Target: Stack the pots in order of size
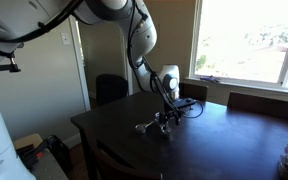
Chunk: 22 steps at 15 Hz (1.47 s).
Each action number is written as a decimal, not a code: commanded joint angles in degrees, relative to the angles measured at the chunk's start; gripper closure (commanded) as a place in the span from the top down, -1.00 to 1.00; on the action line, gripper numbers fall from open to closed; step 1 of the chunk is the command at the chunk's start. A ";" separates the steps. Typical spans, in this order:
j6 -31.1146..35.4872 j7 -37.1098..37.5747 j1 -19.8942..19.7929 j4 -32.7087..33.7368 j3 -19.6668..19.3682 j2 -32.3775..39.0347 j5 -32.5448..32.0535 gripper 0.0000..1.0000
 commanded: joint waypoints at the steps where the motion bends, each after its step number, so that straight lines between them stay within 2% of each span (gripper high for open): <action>1: -2.86 -1.26 1.57 3.21 -1.24 2.12 0.76 1.00; 3: -3.86 -0.94 1.93 4.80 -1.45 3.43 0.77 0.98; 4: -4.24 -0.88 2.10 5.60 -1.54 4.01 0.77 0.91; 5: -4.54 -0.89 2.23 6.10 -1.61 4.49 0.77 0.71; 6: -4.79 -1.00 2.27 6.65 -1.56 4.92 0.82 0.36; 15: -7.25 -1.61 1.88 8.11 -1.17 5.79 1.38 -0.80; 19: -6.83 -1.53 1.82 6.74 -1.50 4.80 1.00 -0.95; 20: -6.57 -1.66 1.77 6.38 -1.56 4.55 0.87 -0.86; 22: -6.20 -2.33 1.49 5.63 -1.56 3.95 0.73 -0.84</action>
